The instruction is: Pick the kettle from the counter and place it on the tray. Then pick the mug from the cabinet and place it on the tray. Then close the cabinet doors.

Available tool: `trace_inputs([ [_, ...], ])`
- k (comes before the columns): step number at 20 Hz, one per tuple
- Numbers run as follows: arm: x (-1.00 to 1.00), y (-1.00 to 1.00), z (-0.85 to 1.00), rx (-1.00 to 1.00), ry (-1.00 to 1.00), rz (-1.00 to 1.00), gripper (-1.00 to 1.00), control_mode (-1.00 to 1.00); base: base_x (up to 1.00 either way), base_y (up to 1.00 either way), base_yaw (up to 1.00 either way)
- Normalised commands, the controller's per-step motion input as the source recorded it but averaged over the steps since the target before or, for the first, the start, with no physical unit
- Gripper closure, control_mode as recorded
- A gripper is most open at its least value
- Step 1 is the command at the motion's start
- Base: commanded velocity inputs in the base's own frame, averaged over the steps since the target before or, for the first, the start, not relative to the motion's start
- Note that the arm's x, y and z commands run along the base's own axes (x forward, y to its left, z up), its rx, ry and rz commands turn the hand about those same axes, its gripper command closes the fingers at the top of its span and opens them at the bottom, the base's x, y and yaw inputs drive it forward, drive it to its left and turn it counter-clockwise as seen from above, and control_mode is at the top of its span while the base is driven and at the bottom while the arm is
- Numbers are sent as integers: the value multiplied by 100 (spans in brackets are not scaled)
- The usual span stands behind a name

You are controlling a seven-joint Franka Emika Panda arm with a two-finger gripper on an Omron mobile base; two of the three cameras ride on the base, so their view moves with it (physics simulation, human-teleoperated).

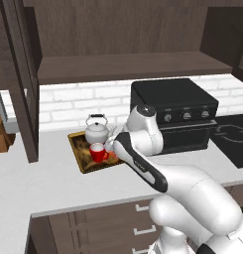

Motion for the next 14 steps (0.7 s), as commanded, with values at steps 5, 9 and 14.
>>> trace_inputs([
  [5,-42,-65,40,8,0,-21,100,-100,0,0,0],
  [9,-37,-80,33,23,0,-24,100,-100,0,0,0],
  [14,-56,-84,13,26,-6,-20,100,-100,0,0,0],
])
